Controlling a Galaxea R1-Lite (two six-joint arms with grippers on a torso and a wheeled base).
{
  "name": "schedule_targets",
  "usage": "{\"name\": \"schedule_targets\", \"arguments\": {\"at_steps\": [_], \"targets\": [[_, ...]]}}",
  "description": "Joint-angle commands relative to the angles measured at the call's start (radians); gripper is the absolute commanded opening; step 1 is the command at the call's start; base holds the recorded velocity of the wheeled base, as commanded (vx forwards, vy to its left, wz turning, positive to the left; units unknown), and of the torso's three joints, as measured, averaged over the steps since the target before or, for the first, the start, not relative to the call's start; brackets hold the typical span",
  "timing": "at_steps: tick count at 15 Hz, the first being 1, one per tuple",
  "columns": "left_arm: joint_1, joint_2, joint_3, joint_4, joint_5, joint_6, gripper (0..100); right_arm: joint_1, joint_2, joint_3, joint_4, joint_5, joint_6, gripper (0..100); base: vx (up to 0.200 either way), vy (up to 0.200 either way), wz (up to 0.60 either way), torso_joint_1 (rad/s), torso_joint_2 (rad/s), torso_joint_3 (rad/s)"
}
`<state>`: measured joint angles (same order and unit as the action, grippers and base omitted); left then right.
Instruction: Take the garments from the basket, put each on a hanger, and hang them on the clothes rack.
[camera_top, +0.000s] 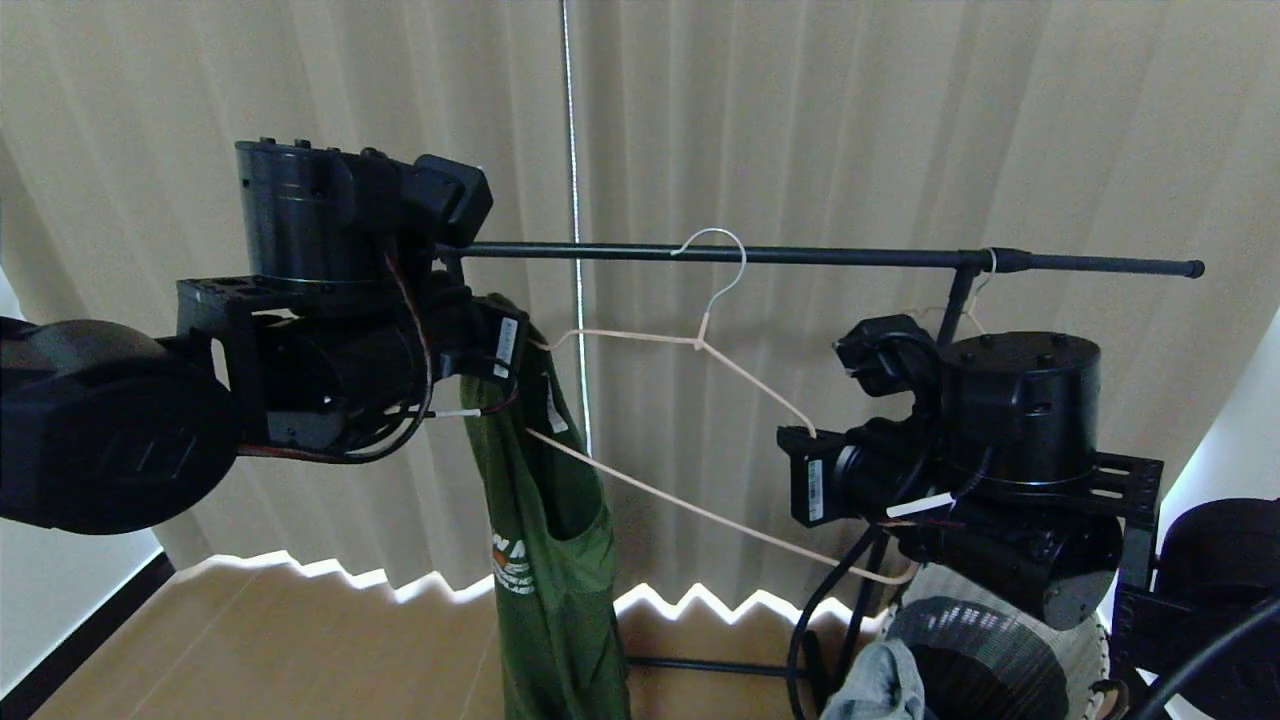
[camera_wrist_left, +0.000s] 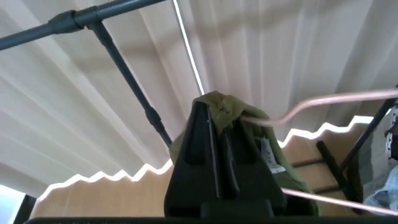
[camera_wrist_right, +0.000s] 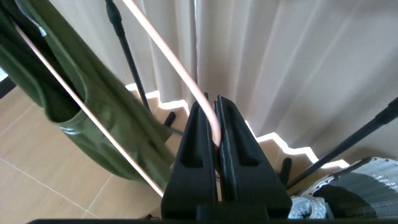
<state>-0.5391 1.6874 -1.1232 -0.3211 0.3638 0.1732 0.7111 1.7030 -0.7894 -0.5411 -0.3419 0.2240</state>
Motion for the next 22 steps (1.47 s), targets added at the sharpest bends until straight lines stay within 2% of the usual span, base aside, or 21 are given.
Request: {"name": "schedule_targets", "arguments": {"at_steps": [1, 3, 7, 8, 9, 10, 12, 14, 16, 21, 22], "targets": [[0.001, 0.008, -0.001, -0.003, 0.000, 0.037, 0, 0.016, 0.004, -0.001, 0.000, 0.001, 0.000, 0, 0.000, 0.000, 0.00, 0.000, 0.00, 0.000], [0.002, 0.009, -0.012, -0.003, -0.006, 0.074, 0, 0.038, 0.010, 0.001, 0.000, 0.017, 0.000, 0, 0.000, 0.000, 0.00, 0.000, 0.00, 0.000], [-0.005, 0.018, -0.018, -0.004, -0.036, 0.088, 0, 0.080, 0.020, -0.004, 0.000, 0.057, 0.000, 0, 0.000, 0.000, 0.00, 0.000, 0.00, 0.000], [-0.015, 0.014, -0.013, -0.004, -0.111, 0.085, 0, 0.085, 0.040, -0.010, -0.002, 0.057, 0.000, 0, 0.000, 0.000, 0.00, 0.000, 0.00, 0.000], [-0.021, 0.009, -0.012, -0.004, -0.151, 0.081, 0, 0.085, 0.047, -0.014, -0.003, 0.057, 0.000, 0, 0.000, 0.000, 0.00, 0.000, 0.00, 0.000], [-0.024, -0.006, -0.010, -0.003, -0.237, 0.083, 0, 0.085, 0.064, -0.028, -0.002, 0.057, 0.000, 0, 0.000, 0.000, 0.00, 0.000, 0.00, 0.000], [-0.027, -0.031, -0.003, -0.003, -0.341, 0.086, 0, 0.085, 0.087, -0.056, -0.002, 0.057, 0.000, 0, 0.000, 0.000, 0.00, 0.000, 0.00, 0.000], [-0.042, -0.055, 0.025, -0.003, -0.411, 0.088, 0, 0.085, 0.115, -0.088, -0.002, 0.057, 0.000, 0, 0.000, 0.000, 0.00, 0.000, 0.00, 0.000], [-0.051, -0.071, 0.052, -0.003, -0.431, 0.091, 0, 0.085, 0.127, -0.100, -0.002, 0.057, 0.000, 0, 0.000, 0.000, 0.00, 0.000, 0.00, 0.000], [-0.064, -0.150, 0.174, -0.003, -0.433, 0.204, 0, 0.067, 0.112, -0.117, -0.002, 0.055, -0.002, 0, 0.000, 0.000, 0.00, 0.000, 0.00, 0.000], [-0.061, -0.163, 0.195, -0.003, -0.430, 0.204, 0, 0.062, 0.099, -0.116, 0.000, 0.055, -0.003, 0, 0.000, 0.000, 0.00, 0.000, 0.00, 0.000]]}}
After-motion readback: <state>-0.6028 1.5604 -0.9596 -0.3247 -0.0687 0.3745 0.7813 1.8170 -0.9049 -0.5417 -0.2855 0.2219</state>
